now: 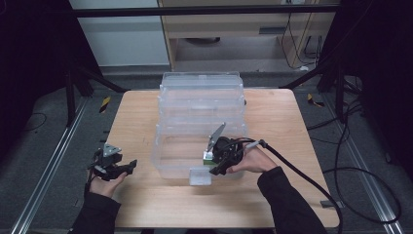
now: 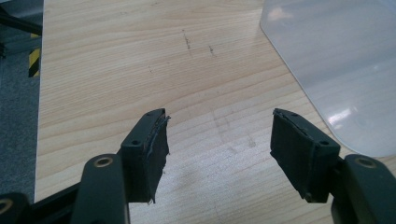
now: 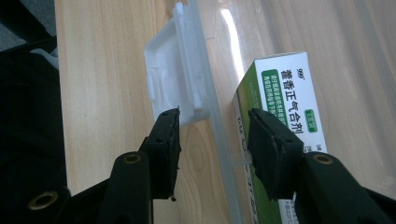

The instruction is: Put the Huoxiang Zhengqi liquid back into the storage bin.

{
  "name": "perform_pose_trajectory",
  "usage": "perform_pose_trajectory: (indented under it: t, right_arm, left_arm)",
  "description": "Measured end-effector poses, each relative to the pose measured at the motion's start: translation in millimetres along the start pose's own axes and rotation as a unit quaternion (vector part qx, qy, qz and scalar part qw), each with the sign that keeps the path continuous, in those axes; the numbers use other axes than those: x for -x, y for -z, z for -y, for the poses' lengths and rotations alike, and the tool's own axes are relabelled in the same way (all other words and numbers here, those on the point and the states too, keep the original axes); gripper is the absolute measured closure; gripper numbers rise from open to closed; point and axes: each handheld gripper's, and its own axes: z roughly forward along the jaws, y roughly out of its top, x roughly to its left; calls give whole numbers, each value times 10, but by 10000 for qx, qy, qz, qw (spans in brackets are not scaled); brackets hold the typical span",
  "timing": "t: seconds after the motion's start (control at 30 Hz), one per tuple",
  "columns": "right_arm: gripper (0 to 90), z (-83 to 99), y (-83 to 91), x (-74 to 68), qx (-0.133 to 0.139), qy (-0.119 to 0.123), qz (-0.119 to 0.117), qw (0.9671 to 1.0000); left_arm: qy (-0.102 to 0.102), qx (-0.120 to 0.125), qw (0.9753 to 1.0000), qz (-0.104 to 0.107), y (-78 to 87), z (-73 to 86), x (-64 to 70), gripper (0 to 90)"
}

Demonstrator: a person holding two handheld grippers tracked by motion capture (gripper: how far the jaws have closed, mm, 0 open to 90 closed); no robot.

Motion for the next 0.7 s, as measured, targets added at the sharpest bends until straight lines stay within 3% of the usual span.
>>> perform_pose_trajectory:
  t: [0.7]
  right_arm:
    - [601, -28, -93, 19, -116, -20, 8, 9999]
  left_arm:
    - [8, 112, 9999, 23, 48, -28, -26, 358]
